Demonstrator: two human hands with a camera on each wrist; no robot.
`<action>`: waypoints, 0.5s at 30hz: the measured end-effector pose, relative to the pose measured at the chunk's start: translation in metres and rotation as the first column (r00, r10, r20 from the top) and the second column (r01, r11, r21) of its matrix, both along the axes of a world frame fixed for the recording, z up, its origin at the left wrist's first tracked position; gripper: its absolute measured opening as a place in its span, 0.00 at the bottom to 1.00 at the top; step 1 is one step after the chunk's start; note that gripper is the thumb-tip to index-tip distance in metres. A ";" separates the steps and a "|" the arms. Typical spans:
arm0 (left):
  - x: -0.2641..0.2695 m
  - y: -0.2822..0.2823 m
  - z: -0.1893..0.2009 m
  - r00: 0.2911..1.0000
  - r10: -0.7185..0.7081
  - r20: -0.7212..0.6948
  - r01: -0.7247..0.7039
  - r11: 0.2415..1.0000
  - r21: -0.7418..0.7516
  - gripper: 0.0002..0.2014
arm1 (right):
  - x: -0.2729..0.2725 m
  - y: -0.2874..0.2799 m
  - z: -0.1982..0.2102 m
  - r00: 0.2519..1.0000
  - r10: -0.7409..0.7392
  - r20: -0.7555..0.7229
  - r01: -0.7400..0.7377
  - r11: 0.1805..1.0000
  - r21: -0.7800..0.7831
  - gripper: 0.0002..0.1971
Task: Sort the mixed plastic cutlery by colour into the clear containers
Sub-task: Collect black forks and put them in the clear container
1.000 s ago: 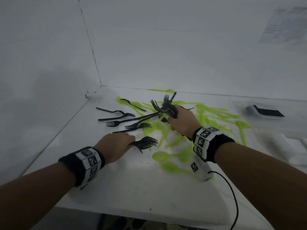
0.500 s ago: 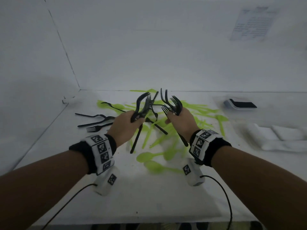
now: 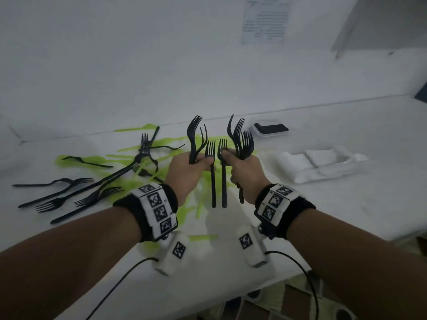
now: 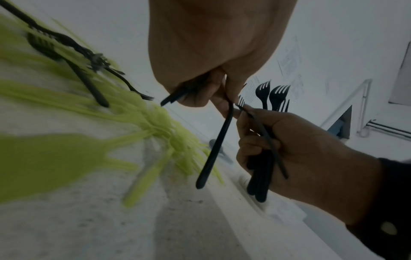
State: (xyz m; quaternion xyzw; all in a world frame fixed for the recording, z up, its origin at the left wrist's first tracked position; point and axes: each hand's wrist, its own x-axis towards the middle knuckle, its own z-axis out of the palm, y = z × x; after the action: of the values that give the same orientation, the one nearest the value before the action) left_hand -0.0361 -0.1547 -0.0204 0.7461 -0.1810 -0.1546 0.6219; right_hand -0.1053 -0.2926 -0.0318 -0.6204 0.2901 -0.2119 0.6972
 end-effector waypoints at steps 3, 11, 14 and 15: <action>-0.006 -0.022 0.002 0.999 0.009 -0.039 -0.010 1.000 -0.017 0.08 | -0.009 -0.019 -0.001 1.000 0.000 0.011 -0.001 1.000 0.019 0.07; -0.027 -0.057 0.011 0.987 -0.059 -0.152 0.059 0.998 -0.006 0.08 | -0.019 -0.041 -0.005 0.999 0.015 0.041 -0.015 1.000 0.005 0.06; -0.030 -0.062 0.013 0.982 -0.068 -0.174 0.068 0.998 -0.005 0.11 | -0.016 -0.047 -0.005 0.998 0.039 0.048 -0.040 0.999 0.026 0.06; -0.029 -0.063 0.014 0.981 -0.063 -0.182 0.063 0.998 -0.008 0.10 | -0.015 -0.049 -0.004 0.998 0.049 0.046 -0.050 0.998 0.034 0.06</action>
State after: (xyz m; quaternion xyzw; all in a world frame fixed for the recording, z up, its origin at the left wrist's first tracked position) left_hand -0.0652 -0.2181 -0.0067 0.7221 -0.1467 -0.2417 0.6313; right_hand -0.1201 -0.3411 -0.0353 -0.6101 0.2626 -0.2033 0.7194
